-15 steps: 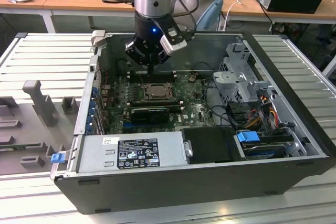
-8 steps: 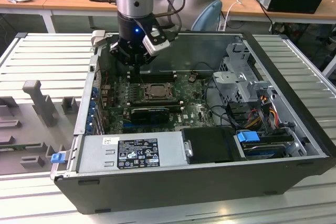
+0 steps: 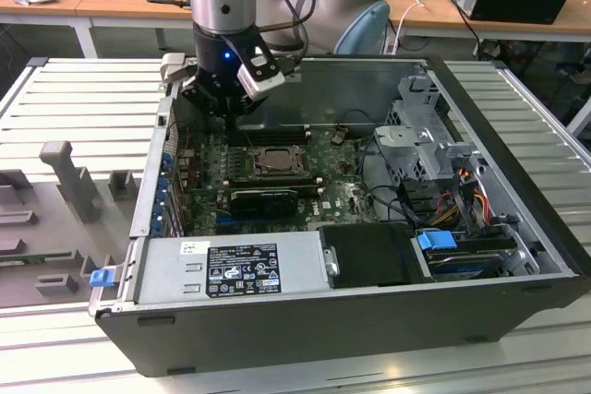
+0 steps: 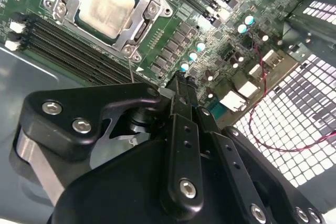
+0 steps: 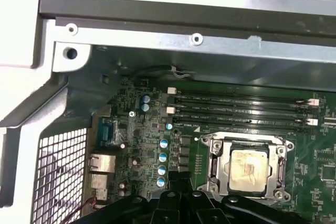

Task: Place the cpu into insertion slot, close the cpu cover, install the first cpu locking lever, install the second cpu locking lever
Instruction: 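Install the first cpu locking lever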

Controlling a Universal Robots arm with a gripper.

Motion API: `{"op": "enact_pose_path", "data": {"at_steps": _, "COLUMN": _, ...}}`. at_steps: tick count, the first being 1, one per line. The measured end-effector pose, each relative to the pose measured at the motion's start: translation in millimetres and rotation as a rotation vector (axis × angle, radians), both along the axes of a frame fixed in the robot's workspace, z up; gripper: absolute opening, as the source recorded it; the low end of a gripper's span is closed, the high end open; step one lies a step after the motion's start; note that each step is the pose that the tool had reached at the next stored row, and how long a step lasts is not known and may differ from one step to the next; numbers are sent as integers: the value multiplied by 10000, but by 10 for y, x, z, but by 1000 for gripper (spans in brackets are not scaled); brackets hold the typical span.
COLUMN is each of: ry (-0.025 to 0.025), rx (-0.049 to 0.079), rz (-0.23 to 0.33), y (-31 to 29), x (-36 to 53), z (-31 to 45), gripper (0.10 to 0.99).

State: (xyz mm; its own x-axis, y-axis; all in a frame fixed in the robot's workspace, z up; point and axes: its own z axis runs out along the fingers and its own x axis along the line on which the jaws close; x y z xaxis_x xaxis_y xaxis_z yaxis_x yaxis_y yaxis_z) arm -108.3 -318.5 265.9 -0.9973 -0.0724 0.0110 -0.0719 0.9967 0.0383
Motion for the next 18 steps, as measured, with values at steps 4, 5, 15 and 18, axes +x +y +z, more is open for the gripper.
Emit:
{"op": "enact_pose_path", "data": {"at_steps": 4, "ry": 0, "rx": 36, "rz": 0, "y": 39, "x": -3, "z": -22, "gripper": 106}}
{"op": "enact_pose_path", "data": {"at_steps": 5, "ry": 1, "rx": 43, "rz": 0, "y": 48, "x": -4, "z": -24, "gripper": 106}}
{"op": "enact_pose_path", "data": {"at_steps": 15, "ry": 0, "rx": 87, "rz": 0, "y": 260, "x": -10, "z": -88, "gripper": 106}}
{"op": "enact_pose_path", "data": {"at_steps": 18, "ry": 0, "rx": 82, "rz": 0, "y": 292, "x": 67, "z": -94, "gripper": 106}}
